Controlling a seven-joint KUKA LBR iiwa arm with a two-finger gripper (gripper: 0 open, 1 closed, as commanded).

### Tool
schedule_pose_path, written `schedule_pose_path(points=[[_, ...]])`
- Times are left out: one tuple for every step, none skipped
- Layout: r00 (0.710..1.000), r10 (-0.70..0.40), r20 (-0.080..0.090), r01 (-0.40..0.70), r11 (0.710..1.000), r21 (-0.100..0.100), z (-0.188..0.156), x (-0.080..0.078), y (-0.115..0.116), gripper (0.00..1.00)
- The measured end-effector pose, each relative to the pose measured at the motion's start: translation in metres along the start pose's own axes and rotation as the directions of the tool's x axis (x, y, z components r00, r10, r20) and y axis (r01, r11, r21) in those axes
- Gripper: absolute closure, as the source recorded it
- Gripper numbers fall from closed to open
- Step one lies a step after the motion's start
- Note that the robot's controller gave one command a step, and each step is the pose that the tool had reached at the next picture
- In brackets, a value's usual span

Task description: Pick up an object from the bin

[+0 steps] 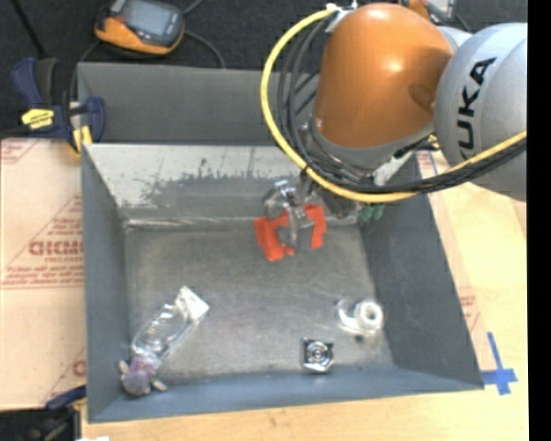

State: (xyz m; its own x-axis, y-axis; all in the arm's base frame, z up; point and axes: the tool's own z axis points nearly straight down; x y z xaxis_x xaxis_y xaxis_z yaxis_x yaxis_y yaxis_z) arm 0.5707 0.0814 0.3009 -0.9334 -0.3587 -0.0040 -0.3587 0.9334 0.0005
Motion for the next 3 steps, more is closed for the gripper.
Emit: schedule_pose_path(points=[[1.000, 0.000, 0.000, 0.000, 1.000, 0.000, 0.0000, 0.0000, 0.0000, 1.00], [1.000, 0.001, 0.000, -0.001, 1.000, 0.000, 0.0000, 0.0000, 0.0001, 1.00], [1.000, 0.001, 0.000, -0.001, 1.000, 0.000, 0.0000, 0.0000, 0.0001, 1.00]])
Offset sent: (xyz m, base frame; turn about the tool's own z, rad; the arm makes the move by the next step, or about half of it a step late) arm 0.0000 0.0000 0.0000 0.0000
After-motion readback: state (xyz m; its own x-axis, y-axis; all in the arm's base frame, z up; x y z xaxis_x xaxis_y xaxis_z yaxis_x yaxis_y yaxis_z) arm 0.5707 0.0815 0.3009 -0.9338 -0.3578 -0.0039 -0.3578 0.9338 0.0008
